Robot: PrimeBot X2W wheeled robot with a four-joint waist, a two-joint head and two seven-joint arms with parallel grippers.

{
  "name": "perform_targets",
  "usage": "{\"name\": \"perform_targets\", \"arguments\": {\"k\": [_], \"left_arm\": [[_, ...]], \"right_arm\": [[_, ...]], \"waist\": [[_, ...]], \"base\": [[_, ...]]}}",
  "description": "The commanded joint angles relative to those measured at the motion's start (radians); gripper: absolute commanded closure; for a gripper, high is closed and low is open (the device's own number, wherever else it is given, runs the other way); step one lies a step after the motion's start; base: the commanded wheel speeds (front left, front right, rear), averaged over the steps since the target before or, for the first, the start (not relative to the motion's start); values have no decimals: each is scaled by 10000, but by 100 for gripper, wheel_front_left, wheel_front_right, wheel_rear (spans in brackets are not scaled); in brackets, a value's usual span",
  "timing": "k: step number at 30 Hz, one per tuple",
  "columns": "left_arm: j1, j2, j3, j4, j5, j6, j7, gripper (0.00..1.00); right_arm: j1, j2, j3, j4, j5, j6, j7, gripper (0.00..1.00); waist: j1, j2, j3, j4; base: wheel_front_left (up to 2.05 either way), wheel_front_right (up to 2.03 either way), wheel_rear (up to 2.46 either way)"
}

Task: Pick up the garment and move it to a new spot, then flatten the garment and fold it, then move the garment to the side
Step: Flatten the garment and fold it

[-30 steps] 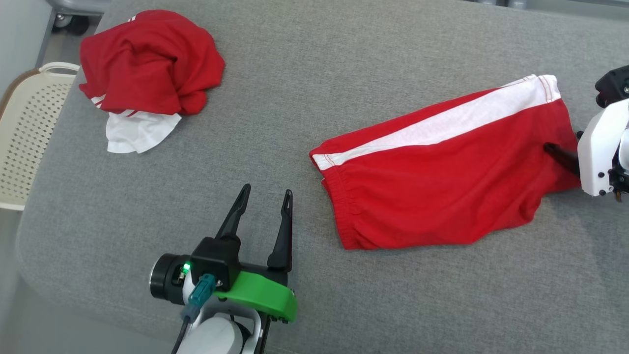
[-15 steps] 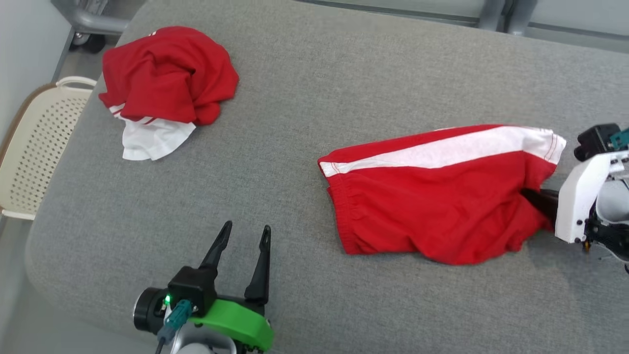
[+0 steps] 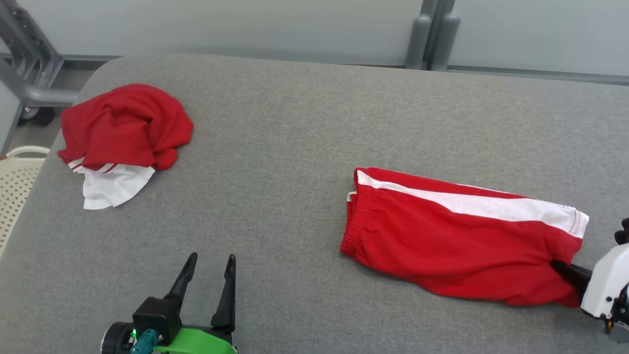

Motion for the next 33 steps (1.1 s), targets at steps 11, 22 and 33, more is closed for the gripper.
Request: {"name": "perform_targets", "arguments": {"k": [11, 22, 33], "left_arm": [[553, -267, 339, 289, 583, -609, -52, 0], [746, -536, 594, 453, 814, -880, -53, 0], [464, -932, 614, 709, 1069, -1172, -53, 0]], "right_arm": [[1374, -631, -1407, 49, 768, -4, -1049, 100], [749, -409, -757, -3764, -1362, -6, -226, 100], [-1017, 3211, 42, -2486, -4430, -4, 1256, 100]], "waist": [[0, 113, -789, -681], [0, 113, -999, -774], [0, 113, -849, -518]], "base": [[0, 0, 0], [0, 0, 0], [0, 0, 0]]}}
